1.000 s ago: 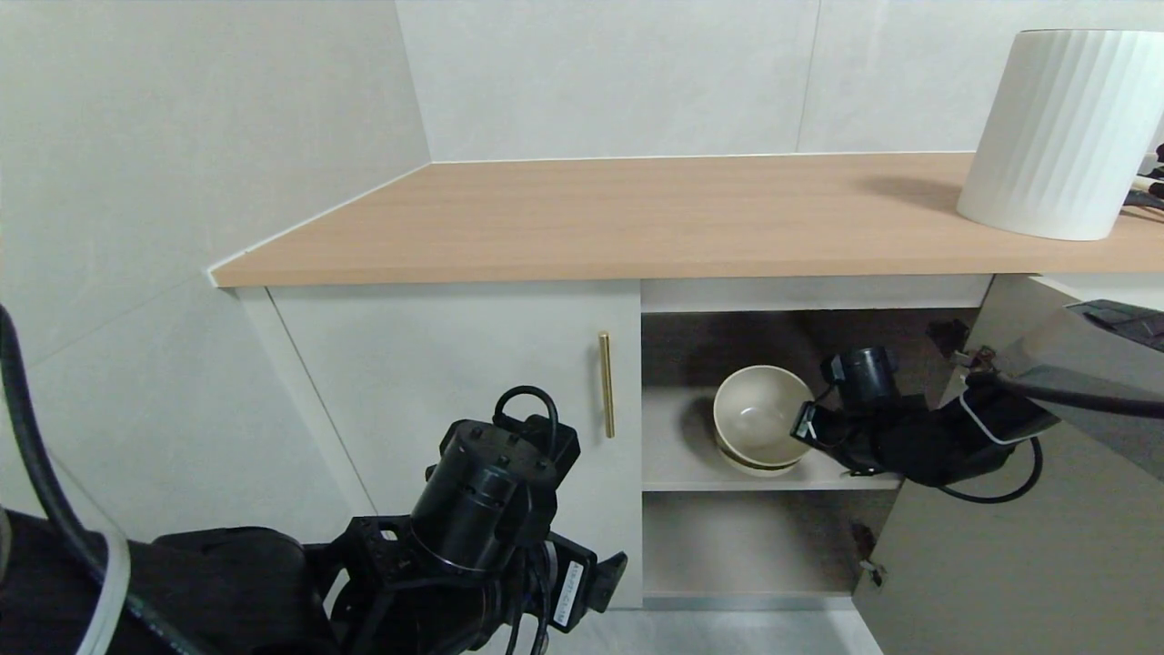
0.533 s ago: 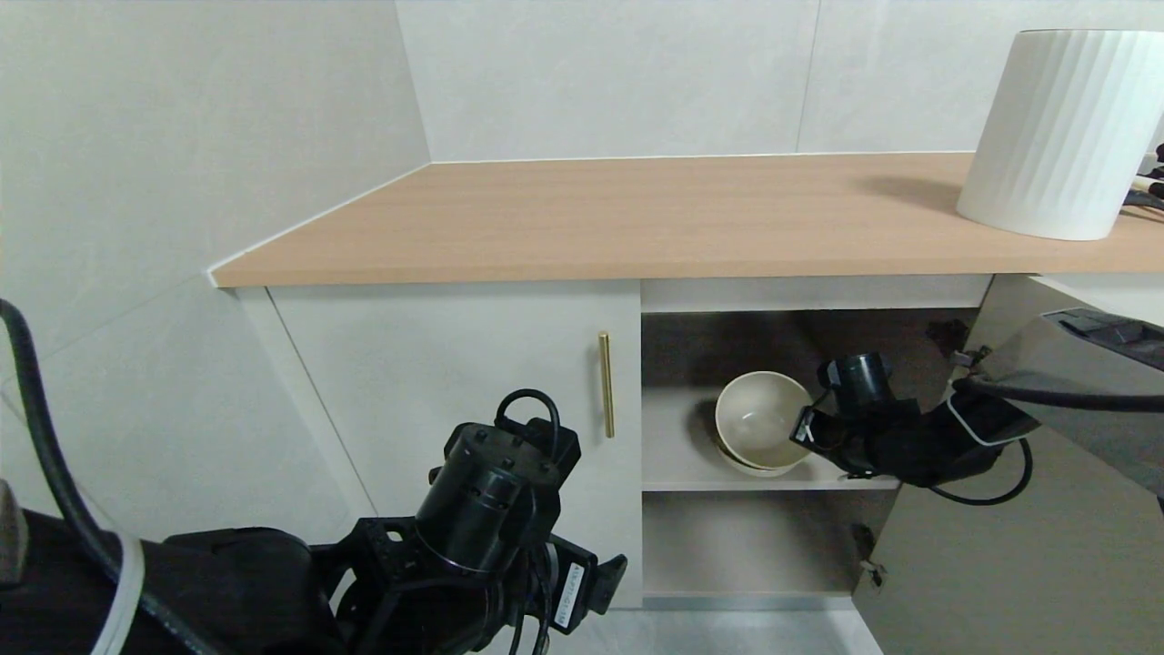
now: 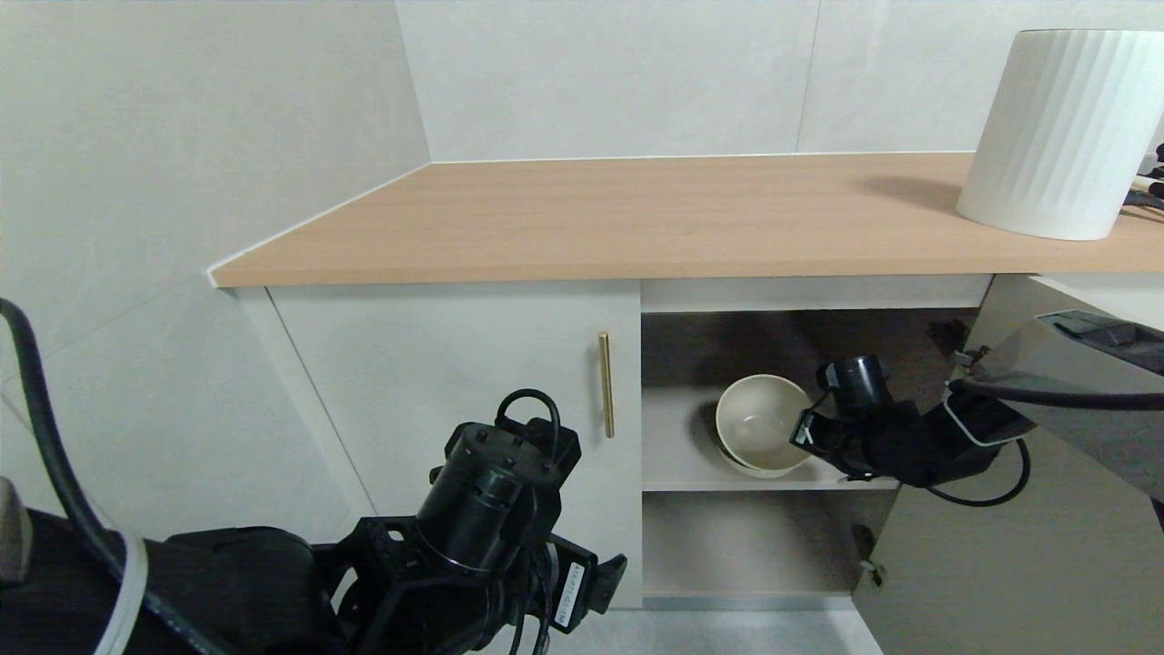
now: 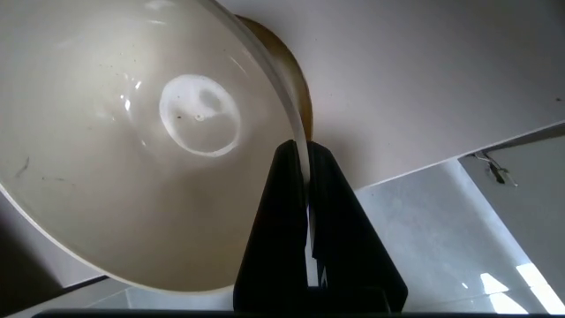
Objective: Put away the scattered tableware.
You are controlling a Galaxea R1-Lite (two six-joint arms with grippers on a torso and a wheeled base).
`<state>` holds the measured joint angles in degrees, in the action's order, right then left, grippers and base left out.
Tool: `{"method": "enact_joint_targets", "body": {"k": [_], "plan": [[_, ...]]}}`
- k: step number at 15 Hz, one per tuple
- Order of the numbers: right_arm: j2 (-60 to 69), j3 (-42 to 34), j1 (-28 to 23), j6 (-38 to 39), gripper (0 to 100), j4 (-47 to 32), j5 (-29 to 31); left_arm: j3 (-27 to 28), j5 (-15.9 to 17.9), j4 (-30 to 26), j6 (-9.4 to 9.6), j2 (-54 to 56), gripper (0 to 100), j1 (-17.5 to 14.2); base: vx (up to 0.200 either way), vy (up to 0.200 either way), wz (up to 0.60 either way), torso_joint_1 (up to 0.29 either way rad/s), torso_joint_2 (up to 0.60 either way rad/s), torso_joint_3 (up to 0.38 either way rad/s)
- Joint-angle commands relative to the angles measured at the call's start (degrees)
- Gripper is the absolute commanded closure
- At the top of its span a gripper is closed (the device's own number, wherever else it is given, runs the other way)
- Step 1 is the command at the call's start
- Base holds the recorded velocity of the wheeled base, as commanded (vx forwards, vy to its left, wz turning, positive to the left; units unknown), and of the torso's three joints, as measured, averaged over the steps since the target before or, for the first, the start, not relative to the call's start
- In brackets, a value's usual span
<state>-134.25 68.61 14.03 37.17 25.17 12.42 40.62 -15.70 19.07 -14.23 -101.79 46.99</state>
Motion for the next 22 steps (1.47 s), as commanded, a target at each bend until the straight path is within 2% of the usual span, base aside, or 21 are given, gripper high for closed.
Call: {"method": "enact_joint_targets", "body": {"k": [1, 6, 7, 12, 13, 14, 16, 19, 21, 22], "plan": [[-0.22, 0.65, 0.03, 0.01, 100, -0.74, -0.03, -0.01, -0.03, 0.01, -0.01, 0.01, 0, 0.03, 0.0, 0.0, 0.0, 0.0, 0.0, 0.0], [-0.66, 1.35, 0.12, -0.26, 100, -0.92, -0.12, -0.01, -0.03, 0.09, -0.01, 0.01, 0, -0.06, 0.0, 0.0, 0.0, 0.0, 0.0, 0.0], [-0.66, 1.35, 0.12, -0.26, 0, -0.92, -0.12, -0.01, -0.03, 0.09, -0.01, 0.01, 0, -0.06, 0.0, 0.0, 0.0, 0.0, 0.0, 0.0], [0.05, 1.0, 0.29, -0.34, 0, -0.92, -0.12, -0.01, -0.12, 0.09, -0.01, 0.28, 0, -0.06, 0.0, 0.0, 0.0, 0.0, 0.0, 0.0], [1.1, 0.56, 0.56, -0.34, 0, -0.92, -0.38, 0.07, -0.12, 0.09, -0.28, 0.28, 0, -0.15, 0.0, 0.0, 0.0, 0.0, 0.0, 0.0], [2.68, -0.84, 0.91, -0.34, 0, -1.44, -0.91, 0.34, -0.03, 0.18, -1.51, 0.37, 0, -0.32, 0.0, 0.0, 0.0, 0.0, 0.0, 0.0], [8.48, -6.21, 3.02, -2.19, 0, -4.26, -4.34, 0.6, 0.14, 0.09, -3.62, 1.42, 0, -1.91, 0.0, 0.0, 0.0, 0.0, 0.0, 0.0], [21.67, -19.39, 7.33, -9.57, 0, -5.66, -7.41, -1.24, 2.52, 0.01, -3.7, 6.43, 0, -3.93, 0.0, 0.0, 0.0, 0.0, 0.0, 0.0], [28.0, -23.43, 8.64, -13.17, 0, -9.0, -7.5, -3.44, 2.69, -0.08, -3.44, 10.3, 0, -4.9, 0.0, 0.0, 0.0, 0.0, 0.0, 0.0], [33.36, -24.58, 10.14, -13.97, 0, -14.45, -8.2, -5.46, 2.69, 0.01, -3.18, 13.11, 0, -5.86, 0.0, 0.0, 0.0, 0.0, 0.0, 0.0]]}}
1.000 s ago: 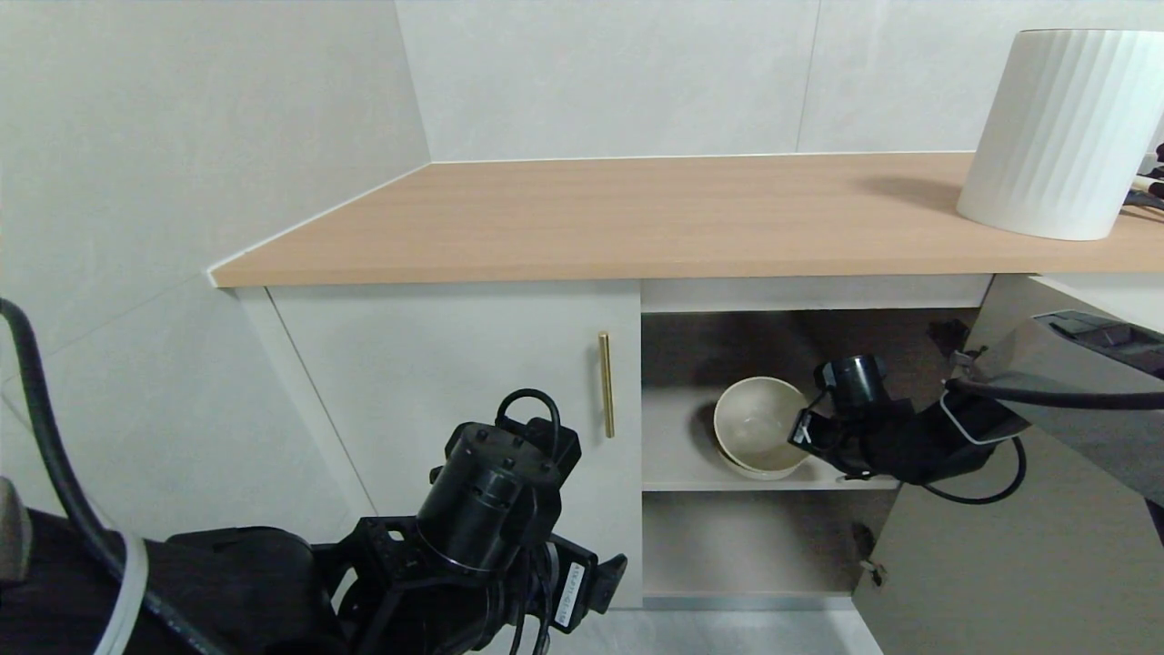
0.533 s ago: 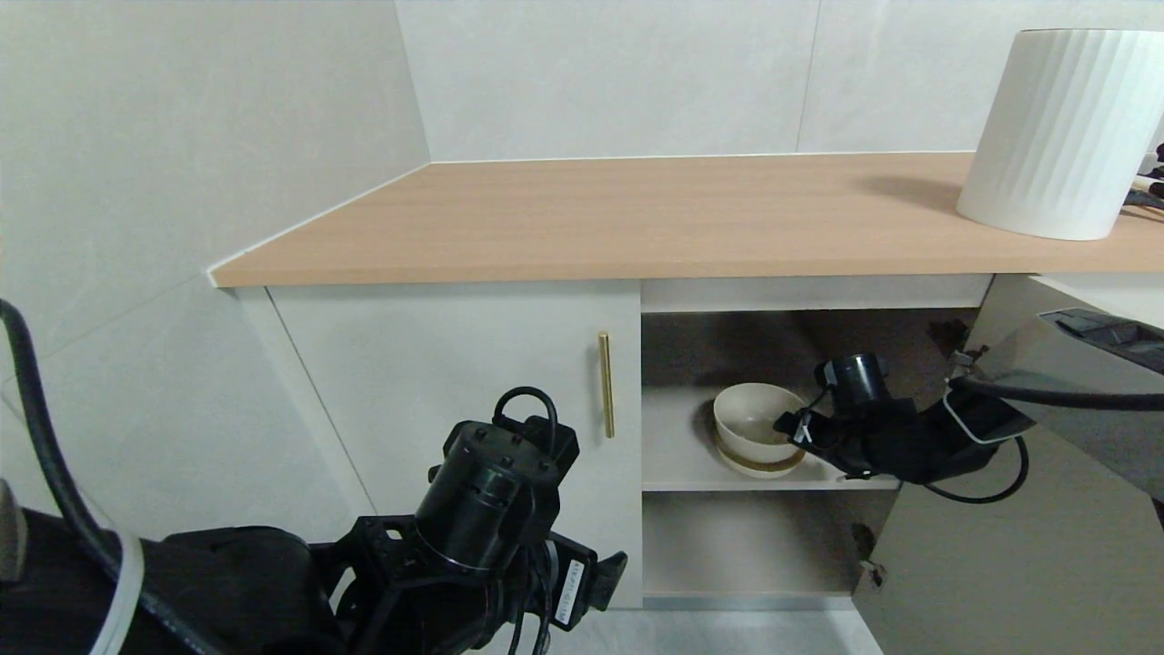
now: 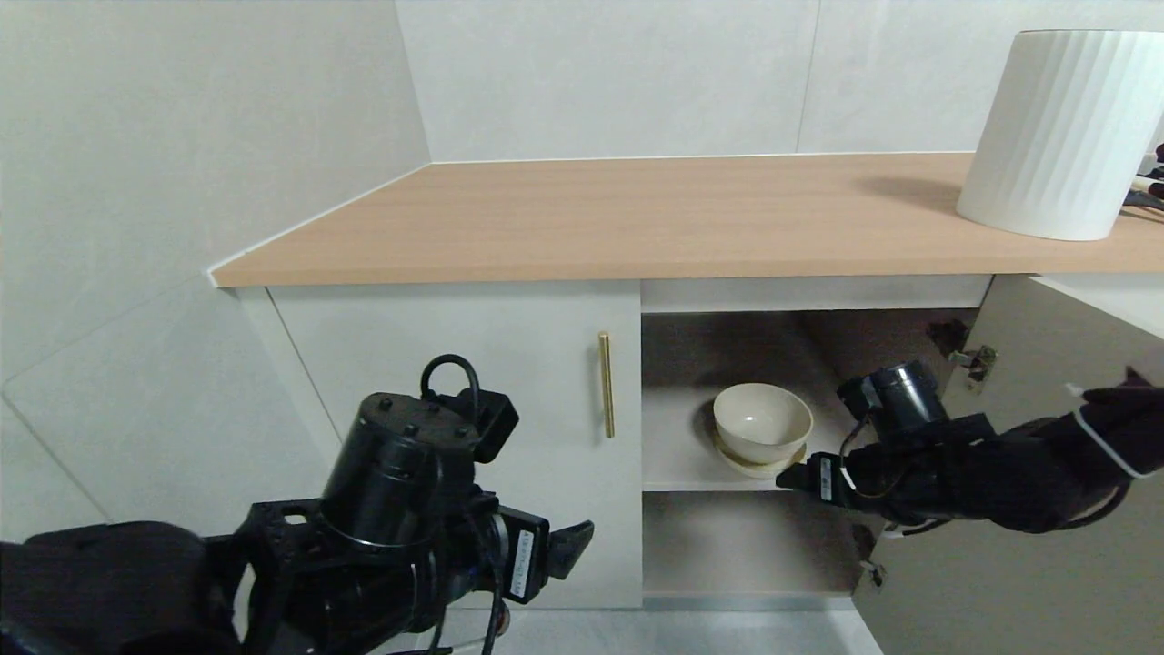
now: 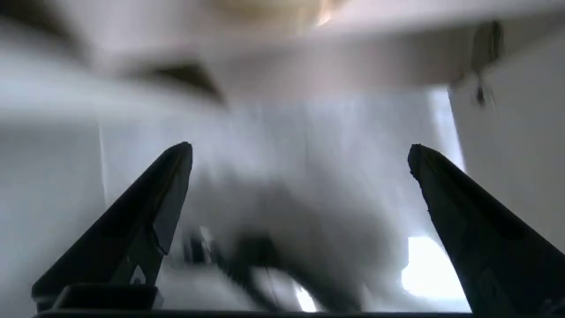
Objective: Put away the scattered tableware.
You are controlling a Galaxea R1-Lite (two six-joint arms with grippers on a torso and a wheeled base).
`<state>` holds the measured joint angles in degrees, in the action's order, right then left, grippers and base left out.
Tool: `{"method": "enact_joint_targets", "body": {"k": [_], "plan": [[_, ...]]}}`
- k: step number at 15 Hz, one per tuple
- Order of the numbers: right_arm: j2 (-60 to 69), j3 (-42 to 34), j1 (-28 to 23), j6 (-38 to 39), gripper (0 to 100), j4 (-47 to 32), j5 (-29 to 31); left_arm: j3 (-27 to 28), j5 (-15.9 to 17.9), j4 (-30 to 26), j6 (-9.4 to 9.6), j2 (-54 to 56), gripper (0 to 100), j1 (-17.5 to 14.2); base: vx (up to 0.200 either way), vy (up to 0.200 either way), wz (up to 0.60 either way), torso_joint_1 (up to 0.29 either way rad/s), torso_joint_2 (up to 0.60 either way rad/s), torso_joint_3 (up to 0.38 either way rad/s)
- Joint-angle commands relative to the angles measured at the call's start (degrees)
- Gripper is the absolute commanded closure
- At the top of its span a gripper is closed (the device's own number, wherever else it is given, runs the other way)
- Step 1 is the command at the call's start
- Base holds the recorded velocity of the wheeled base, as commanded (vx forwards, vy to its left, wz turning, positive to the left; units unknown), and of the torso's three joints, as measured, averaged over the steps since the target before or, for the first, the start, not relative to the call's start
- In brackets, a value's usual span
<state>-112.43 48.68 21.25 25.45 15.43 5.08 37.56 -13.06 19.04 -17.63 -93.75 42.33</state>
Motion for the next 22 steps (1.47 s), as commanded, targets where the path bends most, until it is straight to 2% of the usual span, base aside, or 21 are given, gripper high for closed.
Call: {"method": "enact_joint_targets", "body": {"k": [1, 4, 7, 10, 22], "plan": [[14.44, -4.91, 3.71, -2.34, 0, -8.14, -1.57, -3.37, -0.04, 0.03, 0.05, 5.77, 0, -1.28, 0.0, 0.0, 0.0, 0.0, 0.0, 0.0], [20.06, -4.12, 5.73, -3.39, 0, -14.29, -5.96, -5.74, 0.05, 0.03, -0.04, 6.82, 0, -2.77, 0.0, 0.0, 0.0, 0.0, 0.0, 0.0], [19.8, -4.03, 8.28, -3.74, 0, -15.26, -5.96, -5.57, -0.04, 0.03, -0.04, 5.94, 0, -2.86, 0.0, 0.0, 0.0, 0.0, 0.0, 0.0], [20.68, -4.12, 8.46, -3.74, 0, -15.35, -5.7, -5.65, -0.13, 0.03, -0.04, 5.24, 0, -2.86, 0.0, 0.0, 0.0, 0.0, 0.0, 0.0], [21.38, -4.38, 9.34, -3.83, 0, -16.93, -5.61, -5.65, -0.3, 0.03, 0.14, 5.24, 0, -2.77, -0.2, 0.0, 0.0, 0.002, 0.0, 0.002]]}}
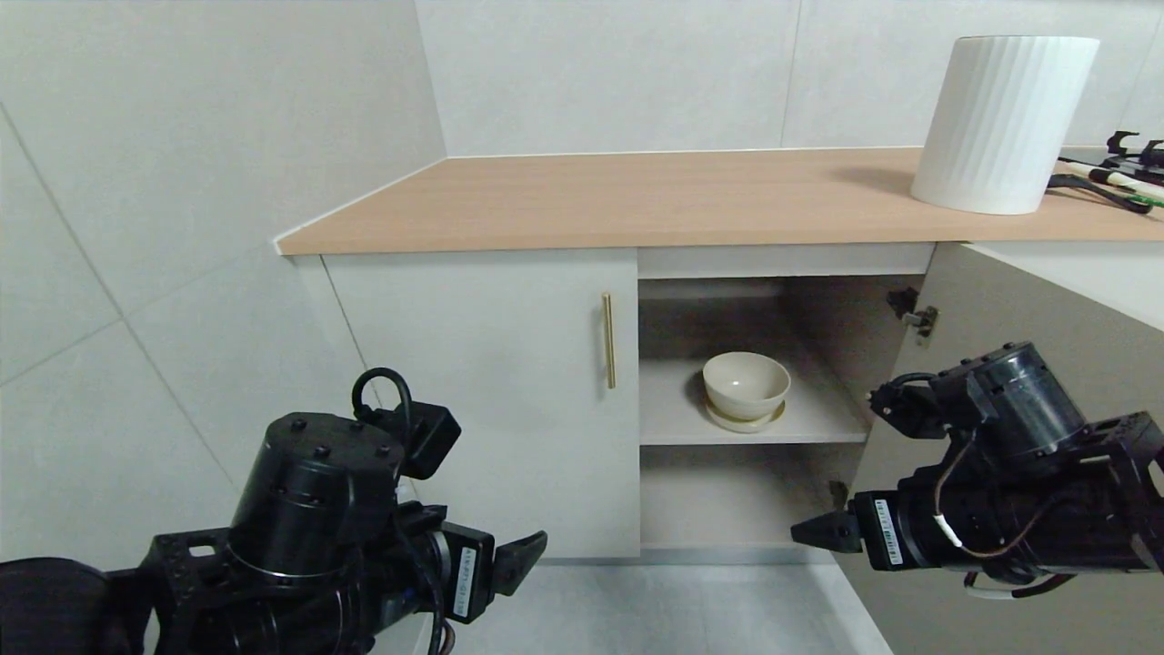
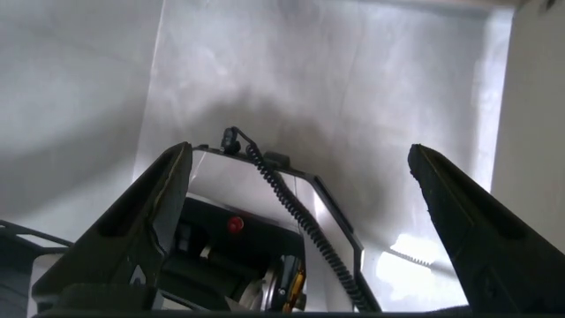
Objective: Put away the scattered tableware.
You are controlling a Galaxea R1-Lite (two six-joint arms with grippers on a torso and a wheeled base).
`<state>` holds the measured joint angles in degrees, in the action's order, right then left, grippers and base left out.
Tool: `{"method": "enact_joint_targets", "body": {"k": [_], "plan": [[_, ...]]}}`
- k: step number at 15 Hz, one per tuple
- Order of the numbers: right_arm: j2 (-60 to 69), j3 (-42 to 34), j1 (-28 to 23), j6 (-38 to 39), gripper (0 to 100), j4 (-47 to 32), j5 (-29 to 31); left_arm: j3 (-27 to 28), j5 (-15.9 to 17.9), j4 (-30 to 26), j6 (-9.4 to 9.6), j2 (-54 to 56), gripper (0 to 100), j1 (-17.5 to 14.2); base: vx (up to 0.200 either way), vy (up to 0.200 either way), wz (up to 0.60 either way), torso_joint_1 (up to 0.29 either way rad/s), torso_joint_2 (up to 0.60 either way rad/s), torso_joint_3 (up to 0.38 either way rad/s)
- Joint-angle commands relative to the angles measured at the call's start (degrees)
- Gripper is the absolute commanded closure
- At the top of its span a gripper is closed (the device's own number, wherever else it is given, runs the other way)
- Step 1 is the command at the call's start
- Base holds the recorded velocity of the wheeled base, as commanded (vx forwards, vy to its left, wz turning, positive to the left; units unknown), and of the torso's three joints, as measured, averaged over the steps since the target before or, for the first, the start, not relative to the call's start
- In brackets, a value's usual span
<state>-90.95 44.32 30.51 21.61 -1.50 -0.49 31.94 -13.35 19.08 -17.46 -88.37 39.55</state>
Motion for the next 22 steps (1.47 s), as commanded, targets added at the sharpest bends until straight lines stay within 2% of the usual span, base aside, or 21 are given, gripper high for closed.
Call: {"method": "enact_joint_targets", "body": {"k": [1, 15, 22], "plan": [[-0.1, -0.12, 0.07, 0.01, 0, 0.01, -0.04, -0.04, -0.01, -0.01, -0.03, -0.14, 0, 0.0, -0.2, 0.0, 0.0, -0.007, 0.0, 0.007], [-0.1, -0.38, 0.78, 0.01, 0, 0.01, 0.05, -0.04, -0.01, -0.01, 0.05, -0.31, 0, 0.0, -0.2, 0.0, 0.0, 0.003, 0.0, 0.002], [7.63, -2.05, 0.78, 0.01, 0, -4.48, 1.19, -0.04, -0.1, -0.01, 0.14, -1.02, 0, 0.0, 0.0, 0.0, 0.0, 0.0, 0.0, 0.0]]}}
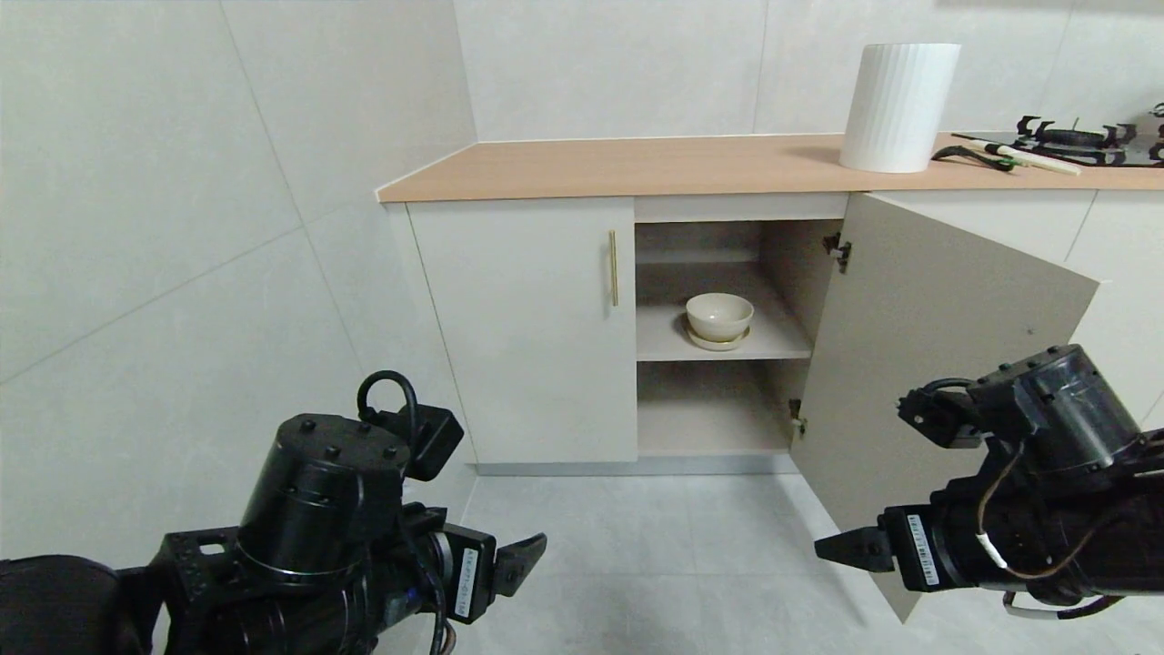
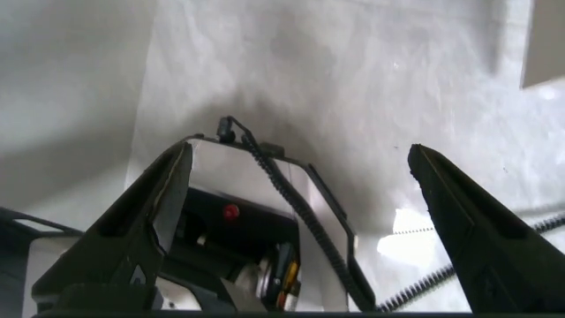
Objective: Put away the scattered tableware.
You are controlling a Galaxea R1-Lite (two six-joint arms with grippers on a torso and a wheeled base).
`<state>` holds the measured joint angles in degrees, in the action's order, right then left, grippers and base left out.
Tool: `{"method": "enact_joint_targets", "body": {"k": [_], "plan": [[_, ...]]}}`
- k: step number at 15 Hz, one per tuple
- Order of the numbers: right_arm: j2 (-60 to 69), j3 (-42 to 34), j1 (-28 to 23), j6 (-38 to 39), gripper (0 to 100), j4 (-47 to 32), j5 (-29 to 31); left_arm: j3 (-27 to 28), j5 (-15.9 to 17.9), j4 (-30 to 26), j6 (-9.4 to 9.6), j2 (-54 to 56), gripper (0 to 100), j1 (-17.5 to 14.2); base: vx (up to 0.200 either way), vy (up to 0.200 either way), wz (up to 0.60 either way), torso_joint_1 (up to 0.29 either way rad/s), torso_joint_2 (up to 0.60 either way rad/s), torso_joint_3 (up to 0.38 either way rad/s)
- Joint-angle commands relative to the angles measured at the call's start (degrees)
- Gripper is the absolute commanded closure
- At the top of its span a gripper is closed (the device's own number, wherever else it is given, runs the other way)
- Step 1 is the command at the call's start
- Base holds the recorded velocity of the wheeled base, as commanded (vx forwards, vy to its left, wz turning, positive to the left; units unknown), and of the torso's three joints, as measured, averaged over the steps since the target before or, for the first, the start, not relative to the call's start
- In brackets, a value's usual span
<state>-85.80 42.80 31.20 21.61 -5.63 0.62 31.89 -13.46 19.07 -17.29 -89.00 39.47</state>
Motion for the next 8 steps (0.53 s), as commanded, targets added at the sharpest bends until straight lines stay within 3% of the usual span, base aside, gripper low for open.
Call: {"method": "enact_joint_targets", "body": {"k": [1, 2, 8], "plan": [[3.53, -1.4, 0.01, 0.01, 0, -0.34, 0.08, 0.1, -0.34, 0.01, -0.03, -0.47, 0, 0.08, 0.0, 0.0, 0.0, 0.0, 0.0, 0.0], [4.59, -2.11, 0.01, 0.01, 0, -0.43, 0.08, 0.1, -0.69, 0.01, -0.03, -0.56, 0, 0.08, 0.0, 0.0, 0.0, 0.0, 0.0, 0.0], [5.82, -2.46, -1.05, -0.08, 0, -2.01, 0.17, 0.01, -0.87, -0.17, 0.76, -1.0, 0, 0.08, 0.0, -0.2, 0.0, 0.003, 0.0, 0.003]]}}
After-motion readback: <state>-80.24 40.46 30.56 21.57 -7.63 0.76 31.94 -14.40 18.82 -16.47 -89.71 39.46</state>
